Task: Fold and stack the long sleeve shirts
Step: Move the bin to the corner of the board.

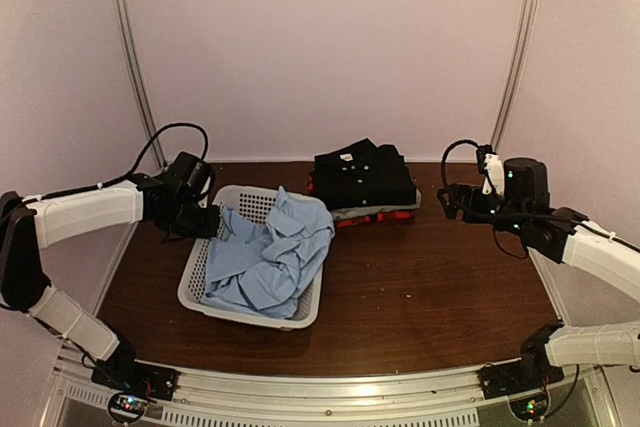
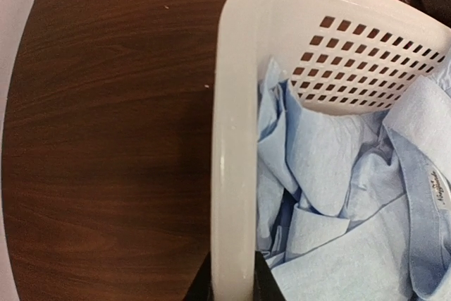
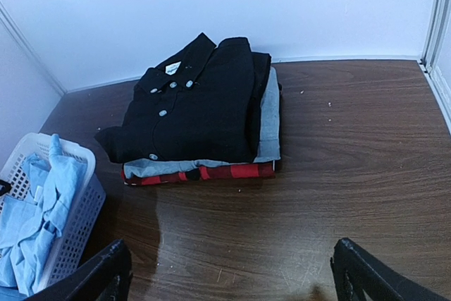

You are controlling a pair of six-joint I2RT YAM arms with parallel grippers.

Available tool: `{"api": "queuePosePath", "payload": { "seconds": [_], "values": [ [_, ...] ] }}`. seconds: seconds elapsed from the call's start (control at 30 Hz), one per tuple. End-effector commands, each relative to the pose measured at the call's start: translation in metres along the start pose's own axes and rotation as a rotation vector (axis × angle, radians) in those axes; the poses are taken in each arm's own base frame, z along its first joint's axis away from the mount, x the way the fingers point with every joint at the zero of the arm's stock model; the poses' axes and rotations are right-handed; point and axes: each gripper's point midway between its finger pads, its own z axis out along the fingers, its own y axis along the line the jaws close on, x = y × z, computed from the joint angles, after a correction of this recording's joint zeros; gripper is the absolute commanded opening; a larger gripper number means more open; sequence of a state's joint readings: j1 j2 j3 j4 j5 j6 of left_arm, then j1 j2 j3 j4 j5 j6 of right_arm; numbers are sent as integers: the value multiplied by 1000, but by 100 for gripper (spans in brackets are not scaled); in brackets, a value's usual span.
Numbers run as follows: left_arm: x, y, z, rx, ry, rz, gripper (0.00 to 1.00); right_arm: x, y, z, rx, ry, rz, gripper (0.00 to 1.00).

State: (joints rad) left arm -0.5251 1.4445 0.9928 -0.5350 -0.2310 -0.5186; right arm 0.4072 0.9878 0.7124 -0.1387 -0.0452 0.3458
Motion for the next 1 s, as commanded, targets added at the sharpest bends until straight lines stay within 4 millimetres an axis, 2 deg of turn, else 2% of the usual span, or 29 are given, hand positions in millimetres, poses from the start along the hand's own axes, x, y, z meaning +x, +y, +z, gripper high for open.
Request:
{"api": "queuePosePath", "payload": {
  "seconds": [0.0, 0.17, 0.37, 0.57, 0.67, 0.73, 0.83, 0.97],
  "values": [
    [-13, 41, 7, -101, 37, 93, 3, 1, 10, 8, -66, 0, 19, 100],
    [-16, 87, 25, -222, 103, 164, 1, 8, 17, 17, -104, 21, 31, 100],
    [-23, 148, 46, -296, 175, 150, 0, 13, 22, 23, -132, 48, 29, 100],
    [-34, 192, 60, -282, 210, 188, 0, 8, 13, 20, -79, 25, 1, 100],
    [-41, 223, 64, -319, 239, 201, 0, 7, 10, 22, -62, 21, -2, 100],
    [-42, 241, 69, -345, 262, 176, 2, 9, 8, 26, -50, 30, -4, 100],
    [-34, 266, 81, -414, 328, 166, 6, 15, 4, 34, -24, 60, -15, 100],
    [-27, 285, 89, -472, 373, 139, 13, 19, 0, 45, 2, 87, -33, 100]
  ]
}}
